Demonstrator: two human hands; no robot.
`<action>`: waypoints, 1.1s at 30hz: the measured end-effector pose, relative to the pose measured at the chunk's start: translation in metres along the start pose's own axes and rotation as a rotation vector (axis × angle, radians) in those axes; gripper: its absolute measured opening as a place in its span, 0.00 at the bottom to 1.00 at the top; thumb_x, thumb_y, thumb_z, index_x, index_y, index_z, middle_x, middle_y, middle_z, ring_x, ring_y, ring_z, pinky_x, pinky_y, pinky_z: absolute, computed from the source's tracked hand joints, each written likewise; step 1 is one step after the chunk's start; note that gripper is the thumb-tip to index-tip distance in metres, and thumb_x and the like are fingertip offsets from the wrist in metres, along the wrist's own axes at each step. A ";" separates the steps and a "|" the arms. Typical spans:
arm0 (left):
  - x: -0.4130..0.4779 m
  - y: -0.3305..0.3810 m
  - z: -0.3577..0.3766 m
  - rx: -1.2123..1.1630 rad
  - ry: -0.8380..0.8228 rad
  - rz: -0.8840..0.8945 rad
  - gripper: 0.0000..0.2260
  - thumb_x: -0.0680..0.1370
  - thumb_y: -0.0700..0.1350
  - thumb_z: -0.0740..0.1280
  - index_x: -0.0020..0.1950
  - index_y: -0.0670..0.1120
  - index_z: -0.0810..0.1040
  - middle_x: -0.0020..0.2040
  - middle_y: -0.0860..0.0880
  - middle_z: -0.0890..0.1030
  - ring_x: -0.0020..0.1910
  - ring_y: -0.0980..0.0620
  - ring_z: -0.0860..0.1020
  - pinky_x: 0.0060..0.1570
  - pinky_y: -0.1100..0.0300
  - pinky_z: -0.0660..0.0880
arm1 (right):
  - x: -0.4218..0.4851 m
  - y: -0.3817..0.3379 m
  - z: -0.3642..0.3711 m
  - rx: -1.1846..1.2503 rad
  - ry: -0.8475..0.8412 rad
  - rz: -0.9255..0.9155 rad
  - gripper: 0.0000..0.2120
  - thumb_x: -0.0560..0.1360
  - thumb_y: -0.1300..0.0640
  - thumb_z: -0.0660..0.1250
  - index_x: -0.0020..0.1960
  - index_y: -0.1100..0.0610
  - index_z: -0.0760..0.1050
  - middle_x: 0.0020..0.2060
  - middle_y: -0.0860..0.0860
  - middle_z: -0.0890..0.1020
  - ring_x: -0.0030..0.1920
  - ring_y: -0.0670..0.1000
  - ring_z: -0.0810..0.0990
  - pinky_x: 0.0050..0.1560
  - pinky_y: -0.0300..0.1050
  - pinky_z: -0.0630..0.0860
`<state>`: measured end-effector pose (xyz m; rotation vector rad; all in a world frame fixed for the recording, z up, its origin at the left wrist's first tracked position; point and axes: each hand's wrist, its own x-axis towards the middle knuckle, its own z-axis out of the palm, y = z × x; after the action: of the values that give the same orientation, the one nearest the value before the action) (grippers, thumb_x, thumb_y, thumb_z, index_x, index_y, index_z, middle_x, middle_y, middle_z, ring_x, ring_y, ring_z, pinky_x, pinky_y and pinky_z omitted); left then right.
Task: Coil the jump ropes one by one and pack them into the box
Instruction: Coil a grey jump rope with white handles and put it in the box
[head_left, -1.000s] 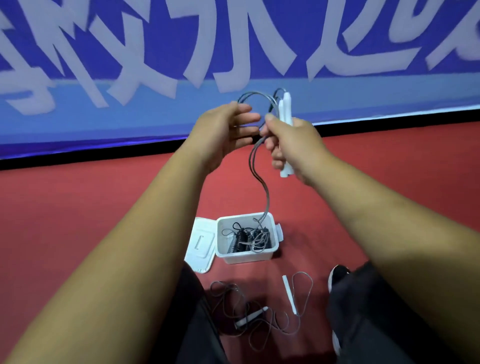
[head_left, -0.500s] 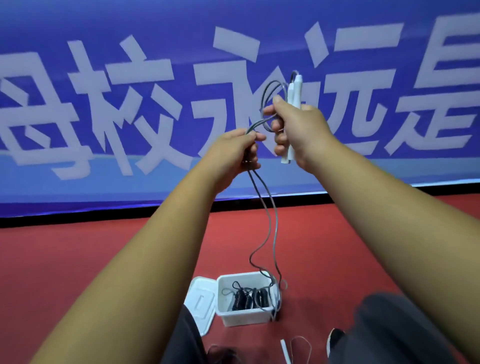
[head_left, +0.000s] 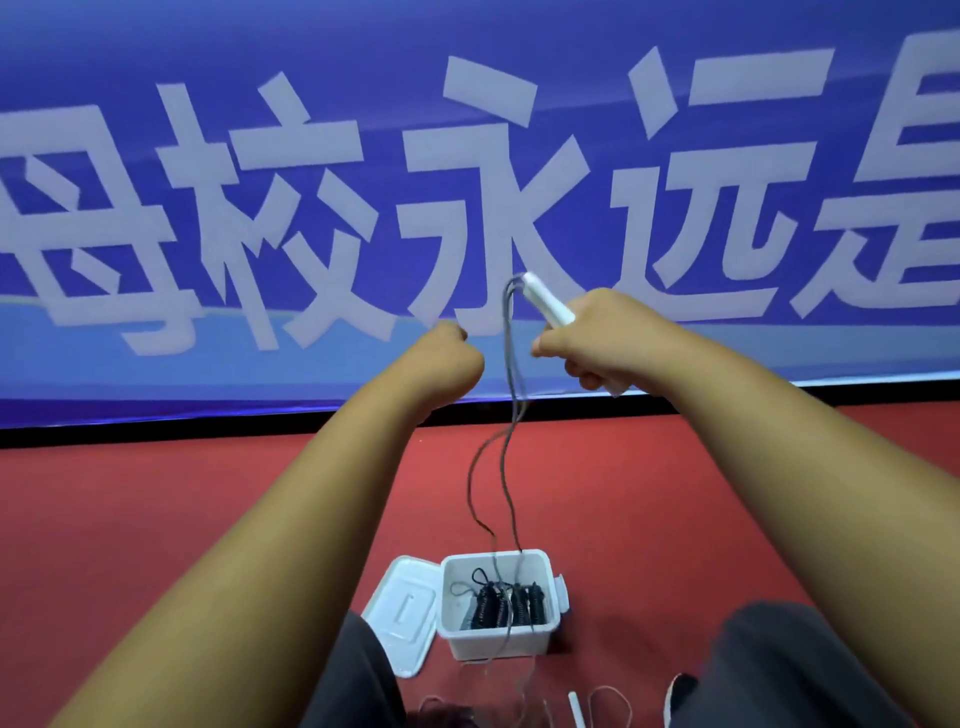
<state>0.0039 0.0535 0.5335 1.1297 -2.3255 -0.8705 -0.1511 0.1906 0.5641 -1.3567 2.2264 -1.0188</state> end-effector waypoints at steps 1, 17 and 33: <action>0.005 -0.004 0.002 -0.078 -0.025 0.027 0.25 0.77 0.36 0.58 0.74 0.47 0.71 0.67 0.48 0.77 0.62 0.49 0.77 0.63 0.53 0.74 | 0.004 0.003 0.004 -0.034 -0.010 -0.003 0.12 0.76 0.52 0.73 0.50 0.60 0.78 0.30 0.54 0.78 0.26 0.54 0.74 0.28 0.44 0.71; 0.052 -0.056 0.074 -0.672 -0.120 -0.003 0.13 0.80 0.34 0.61 0.57 0.41 0.83 0.38 0.46 0.78 0.35 0.49 0.73 0.47 0.51 0.82 | 0.071 0.099 0.108 -0.242 -0.010 -0.013 0.11 0.82 0.51 0.63 0.44 0.55 0.74 0.38 0.53 0.80 0.39 0.59 0.81 0.35 0.49 0.71; 0.102 -0.149 0.145 -1.160 -0.130 -0.258 0.14 0.84 0.40 0.62 0.65 0.40 0.82 0.39 0.51 0.77 0.32 0.55 0.68 0.37 0.60 0.72 | 0.087 0.178 0.203 0.001 -0.089 0.105 0.07 0.85 0.49 0.63 0.52 0.51 0.75 0.40 0.50 0.80 0.35 0.51 0.77 0.30 0.46 0.68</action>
<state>-0.0610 -0.0482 0.3359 0.8089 -1.2796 -2.0241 -0.1812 0.0849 0.3029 -1.2455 2.2055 -0.9050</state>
